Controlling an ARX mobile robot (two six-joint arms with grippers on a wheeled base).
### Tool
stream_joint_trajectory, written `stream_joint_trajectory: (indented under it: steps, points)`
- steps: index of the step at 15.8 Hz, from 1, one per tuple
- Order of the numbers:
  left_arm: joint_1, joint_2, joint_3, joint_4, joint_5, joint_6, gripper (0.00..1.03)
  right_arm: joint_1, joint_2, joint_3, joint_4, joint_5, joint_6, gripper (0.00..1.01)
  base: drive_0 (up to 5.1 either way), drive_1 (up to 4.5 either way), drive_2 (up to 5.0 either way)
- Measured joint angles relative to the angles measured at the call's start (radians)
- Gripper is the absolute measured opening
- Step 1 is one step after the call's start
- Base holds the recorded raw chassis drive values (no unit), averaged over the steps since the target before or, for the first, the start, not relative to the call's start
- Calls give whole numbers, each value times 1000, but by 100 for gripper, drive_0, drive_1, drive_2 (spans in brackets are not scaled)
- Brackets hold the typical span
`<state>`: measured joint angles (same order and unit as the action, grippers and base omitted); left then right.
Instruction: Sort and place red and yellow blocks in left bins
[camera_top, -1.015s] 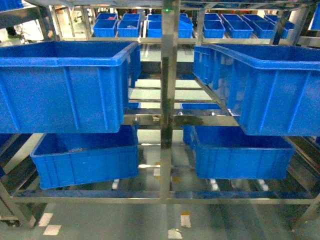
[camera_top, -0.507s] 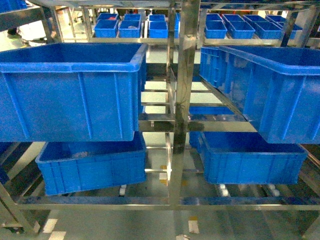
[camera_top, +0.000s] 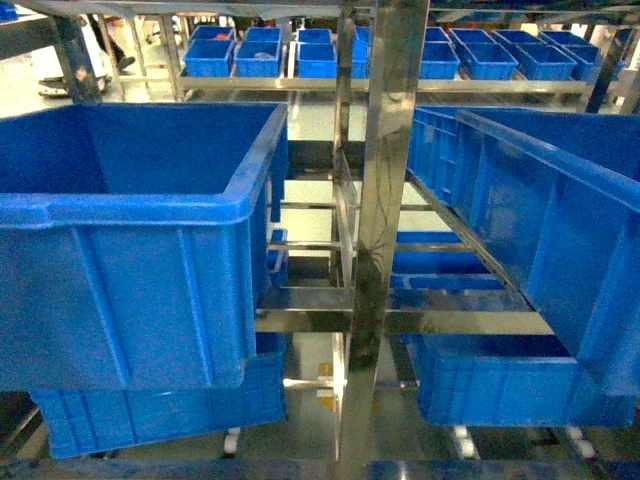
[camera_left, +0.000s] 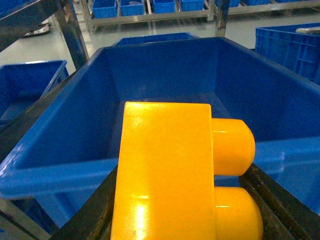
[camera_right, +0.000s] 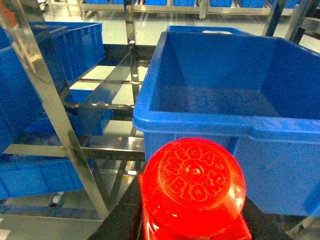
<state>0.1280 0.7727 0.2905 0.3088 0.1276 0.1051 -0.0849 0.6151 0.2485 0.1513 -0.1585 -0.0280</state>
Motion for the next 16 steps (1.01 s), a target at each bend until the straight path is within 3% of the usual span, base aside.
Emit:
stream_joint_trajectory:
  steps: [4, 9, 12, 15, 16]
  points:
    - [0, 1, 0, 6, 0, 0, 56, 0, 0, 0, -1, 0, 0, 27, -7, 411, -426]
    - [0, 4, -2, 4, 0, 0, 56, 0, 1, 1, 1, 0, 0, 27, 0, 0, 0]
    - [0, 4, -2, 3, 0, 0, 56, -6, 371, 235, 107, 13, 2, 27, 0, 0, 0]
    - [0, 4, -2, 3, 0, 0, 56, 2, 716, 369, 117, 11, 11, 27, 0, 0, 0]
    - [0, 4, -2, 3, 0, 0, 56, 4, 812, 409, 154, 37, 11, 27, 0, 0, 0]
